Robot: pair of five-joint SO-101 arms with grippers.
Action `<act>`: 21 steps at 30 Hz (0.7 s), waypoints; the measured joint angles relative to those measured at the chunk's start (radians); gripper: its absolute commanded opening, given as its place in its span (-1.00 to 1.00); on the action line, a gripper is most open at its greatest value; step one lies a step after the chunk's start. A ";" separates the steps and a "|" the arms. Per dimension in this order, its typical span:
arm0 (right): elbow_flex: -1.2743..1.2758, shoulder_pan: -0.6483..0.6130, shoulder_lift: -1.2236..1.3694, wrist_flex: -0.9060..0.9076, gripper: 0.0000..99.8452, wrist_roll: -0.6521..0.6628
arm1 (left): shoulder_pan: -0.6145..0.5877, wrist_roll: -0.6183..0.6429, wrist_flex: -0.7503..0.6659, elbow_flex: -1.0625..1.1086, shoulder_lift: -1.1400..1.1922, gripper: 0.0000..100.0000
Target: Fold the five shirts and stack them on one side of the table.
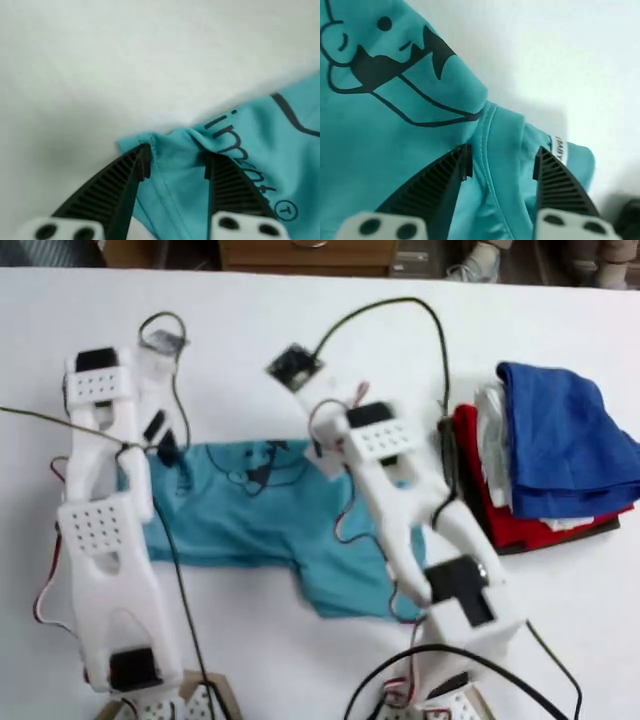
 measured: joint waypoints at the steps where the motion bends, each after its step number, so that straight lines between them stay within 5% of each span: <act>1: -0.002 0.014 0.026 -0.015 -0.60 0.000 | 0.000 0.003 0.000 0.000 0.000 -0.59; 15: -0.213 0.219 0.244 -0.035 -0.60 0.117 | 0.000 0.005 0.000 0.000 0.003 -0.59; 21: -0.324 0.221 0.245 0.123 -0.60 0.118 | 0.000 0.009 0.000 0.000 0.003 -0.59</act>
